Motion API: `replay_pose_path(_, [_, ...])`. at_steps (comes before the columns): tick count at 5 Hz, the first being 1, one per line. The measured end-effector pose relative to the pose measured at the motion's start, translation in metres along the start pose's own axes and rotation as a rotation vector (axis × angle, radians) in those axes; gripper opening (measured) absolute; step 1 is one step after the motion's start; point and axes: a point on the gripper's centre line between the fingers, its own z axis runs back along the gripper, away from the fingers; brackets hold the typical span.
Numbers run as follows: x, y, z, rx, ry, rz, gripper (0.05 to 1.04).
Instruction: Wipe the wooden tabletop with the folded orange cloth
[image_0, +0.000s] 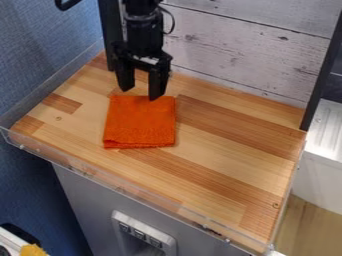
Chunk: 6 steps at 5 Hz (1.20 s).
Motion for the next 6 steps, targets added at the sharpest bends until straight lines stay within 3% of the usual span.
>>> replay_pose_path(1, [-0.008,-0.002,0.009,0.022,-0.055,-0.071,0.945])
replay_pose_path(3, [-0.021,0.004,0.0,0.047,-0.112,-0.173,0.365])
replay_pose_path(4, [-0.018,0.004,-0.004,0.062,-0.136,-0.212,0.154])
replay_pose_path(5, [-0.015,0.003,-0.006,0.064,-0.161,-0.23,0.065])
replay_pose_path(6, [-0.013,0.002,-0.017,0.044,-0.141,-0.249,0.059])
